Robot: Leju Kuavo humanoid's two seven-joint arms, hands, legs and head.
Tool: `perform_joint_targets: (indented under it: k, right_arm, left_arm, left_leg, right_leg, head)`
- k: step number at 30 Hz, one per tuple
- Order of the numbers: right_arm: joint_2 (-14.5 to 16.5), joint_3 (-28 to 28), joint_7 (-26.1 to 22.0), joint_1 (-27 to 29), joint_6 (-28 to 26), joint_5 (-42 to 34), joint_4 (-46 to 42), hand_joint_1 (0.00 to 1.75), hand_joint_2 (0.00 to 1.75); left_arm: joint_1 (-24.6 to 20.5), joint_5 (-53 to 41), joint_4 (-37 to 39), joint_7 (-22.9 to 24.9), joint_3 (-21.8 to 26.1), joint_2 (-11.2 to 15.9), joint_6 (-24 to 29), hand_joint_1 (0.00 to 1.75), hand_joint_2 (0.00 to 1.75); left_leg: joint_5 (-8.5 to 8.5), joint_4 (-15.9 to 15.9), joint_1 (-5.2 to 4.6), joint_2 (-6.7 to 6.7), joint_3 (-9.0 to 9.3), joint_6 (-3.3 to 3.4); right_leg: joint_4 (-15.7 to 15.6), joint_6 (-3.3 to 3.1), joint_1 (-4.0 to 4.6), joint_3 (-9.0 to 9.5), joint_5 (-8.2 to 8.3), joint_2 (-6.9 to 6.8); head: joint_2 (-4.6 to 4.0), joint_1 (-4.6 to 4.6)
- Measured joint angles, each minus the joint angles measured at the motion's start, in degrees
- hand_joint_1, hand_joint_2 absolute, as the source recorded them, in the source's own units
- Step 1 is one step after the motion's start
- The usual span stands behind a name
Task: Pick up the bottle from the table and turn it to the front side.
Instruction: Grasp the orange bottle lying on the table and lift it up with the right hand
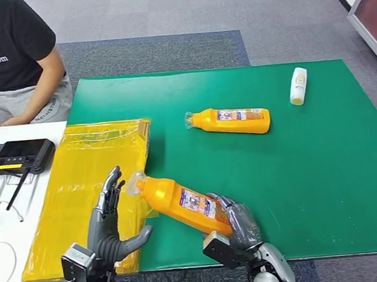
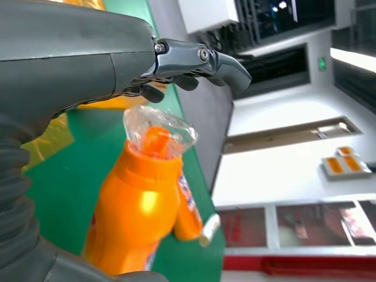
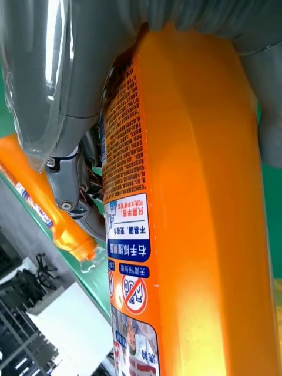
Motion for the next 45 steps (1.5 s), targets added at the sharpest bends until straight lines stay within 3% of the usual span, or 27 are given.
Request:
perform_joint_targets:
  k: [11,22,30,45]
  right_arm:
    - [2.92,-4.35,-3.51,1.21,-0.62,-7.48,-0.01,1.75,1.75]
    - [4.95,-5.79,-5.86,4.17,-3.83,-12.35,-5.15,1.75,1.75]
    - [5.39,-3.31,-7.5,5.23,-3.98,-12.43,-9.78,1.75,1.75]
    - [5.48,1.66,-7.64,1.82,-4.94,-9.6,-10.17,1.75,1.75]
  left_arm:
    - [0.65,4.53,-5.69,-0.87,-2.17,0.67,-2.31,0.0,1.75]
    - [3.02,6.47,-8.81,-2.29,-1.91,0.28,7.66,0.0,1.75]
    - [2.29,10.17,-8.07,-1.44,1.34,-1.74,9.59,0.0,1.75]
    - [-3.62,14.3,-4.44,2.27,0.94,-3.55,-0.63,0.0,1.75]
  left_leg:
    - [0.0,0.0,0.0,0.0,0.0,0.0]
    - [-0.02,0.0,0.0,0.0,-0.04,0.0]
    - [0.0,0.0,0.0,0.0,-0.03,0.0]
    - [0.0,0.0,0.0,0.0,-0.03,0.0]
  right_leg:
    - [0.0,0.0,0.0,-0.01,0.0,0.0]
    - [0.0,0.0,0.0,-0.04,-0.04,0.0]
    - [0.0,0.0,0.0,-0.04,-0.04,0.0]
    - [0.0,0.0,0.0,-0.04,-0.02,0.0]
  head:
    - [0.0,-0.01]
    - [0.0,-0.01]
    - [0.0,-0.01]
    - [0.0,-0.01]
